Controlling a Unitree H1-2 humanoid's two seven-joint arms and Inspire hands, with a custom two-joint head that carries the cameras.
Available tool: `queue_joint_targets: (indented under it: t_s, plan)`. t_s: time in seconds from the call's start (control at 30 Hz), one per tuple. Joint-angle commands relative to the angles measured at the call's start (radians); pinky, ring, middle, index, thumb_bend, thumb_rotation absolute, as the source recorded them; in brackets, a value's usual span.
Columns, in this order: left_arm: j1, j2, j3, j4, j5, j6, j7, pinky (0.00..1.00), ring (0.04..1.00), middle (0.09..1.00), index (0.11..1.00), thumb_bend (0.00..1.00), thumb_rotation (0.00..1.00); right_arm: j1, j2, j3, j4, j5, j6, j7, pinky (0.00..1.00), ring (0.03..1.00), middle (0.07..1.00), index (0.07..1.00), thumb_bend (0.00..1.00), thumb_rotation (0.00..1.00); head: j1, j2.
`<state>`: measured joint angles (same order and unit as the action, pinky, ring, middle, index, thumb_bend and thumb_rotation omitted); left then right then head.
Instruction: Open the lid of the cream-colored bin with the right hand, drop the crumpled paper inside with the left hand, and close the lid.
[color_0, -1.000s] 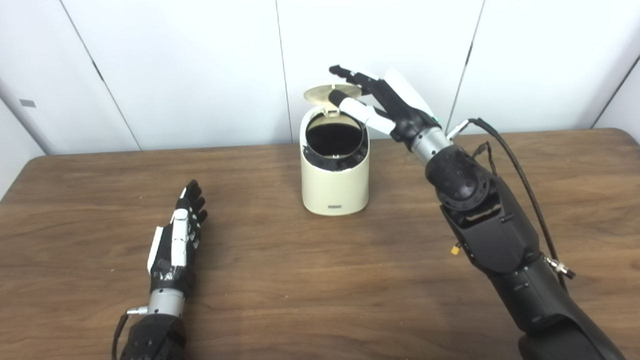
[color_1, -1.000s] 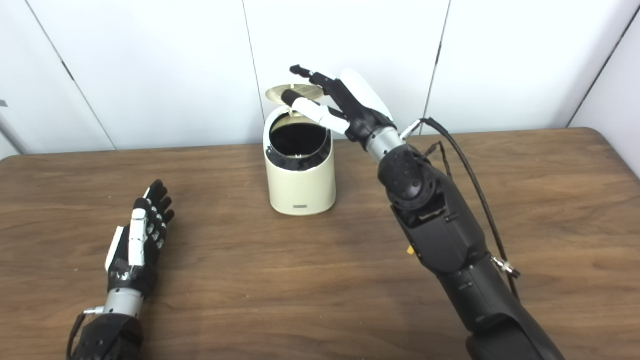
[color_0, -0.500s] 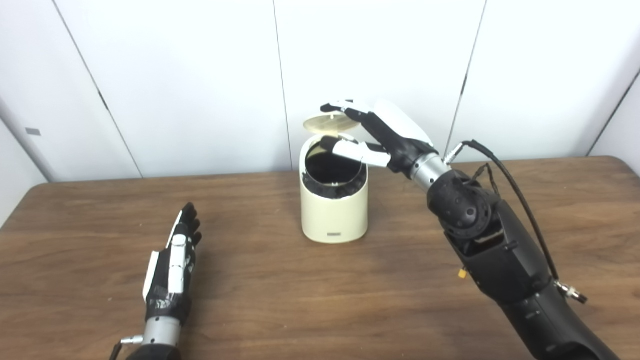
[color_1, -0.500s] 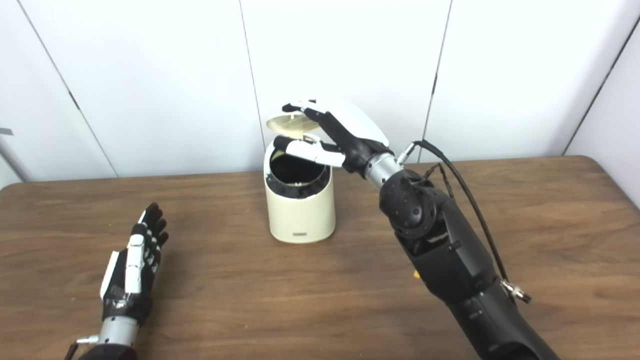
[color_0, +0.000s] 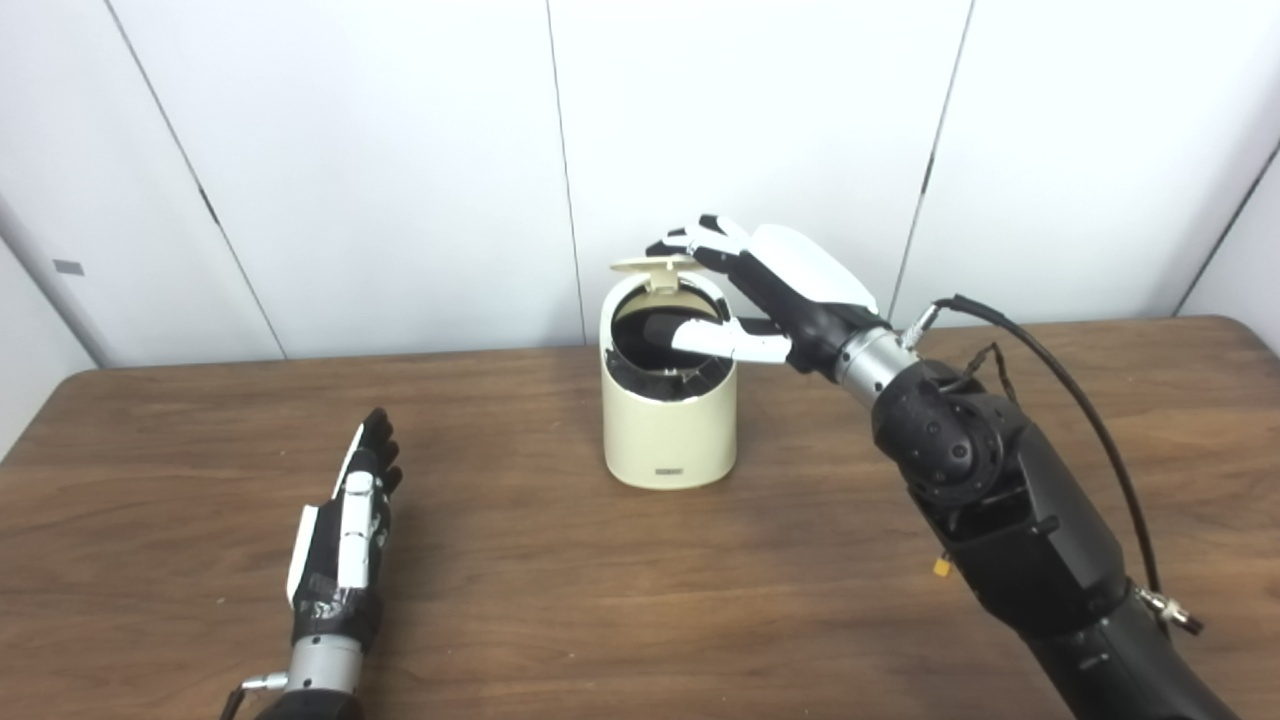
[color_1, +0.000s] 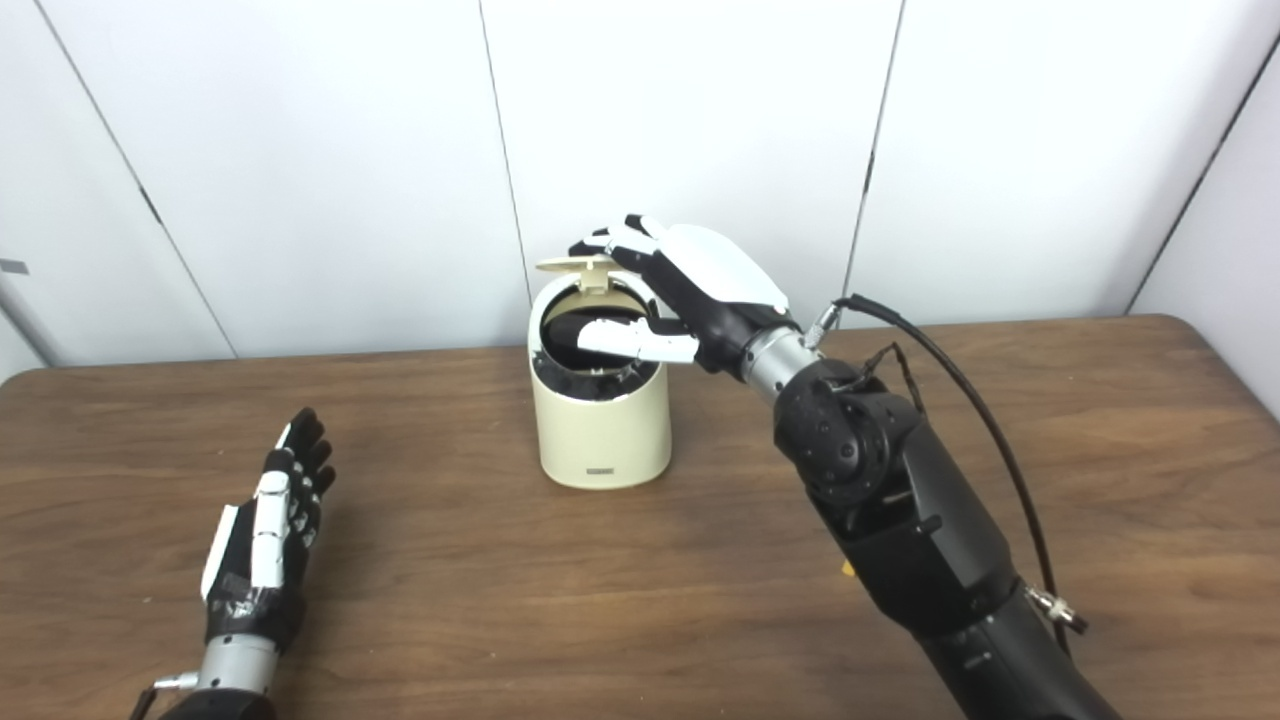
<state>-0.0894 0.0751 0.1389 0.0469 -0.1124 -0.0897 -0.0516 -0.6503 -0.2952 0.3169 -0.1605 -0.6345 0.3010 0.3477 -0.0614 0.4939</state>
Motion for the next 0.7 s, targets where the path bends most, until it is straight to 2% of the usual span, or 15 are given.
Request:
queue_joint_targets:
  t_s: [0.0, 0.37, 0.67]
  plan:
    - [0.043, -0.031, -0.014, 0.052, -0.008, -0.04, 0.003, 1.0, 1.0, 1.0, 1.0, 0.45, 0.97, -0.032, -0.01, -0.008, -0.037, -0.011, -0.012, -0.001, 0.94, 1.0, 0.915, 0.837, 0.62, 0.99, 0.001, 0.004]
    - [0.046, -0.036, -0.015, 0.032, -0.006, -0.029, 0.009, 1.0, 1.0, 1.0, 1.0, 0.44, 0.98, -0.024, -0.015, -0.02, -0.043, 0.0, -0.012, 0.023, 0.92, 1.0, 0.911, 0.843, 0.63, 1.0, 0.01, 0.022]
    - [0.048, -0.039, -0.02, 0.029, -0.004, -0.028, 0.013, 1.0, 1.0, 1.0, 1.0, 0.43, 0.99, -0.015, -0.032, 0.018, -0.024, -0.027, -0.052, 0.045, 0.96, 1.0, 0.894, 0.84, 0.61, 1.0, 0.022, 0.034]
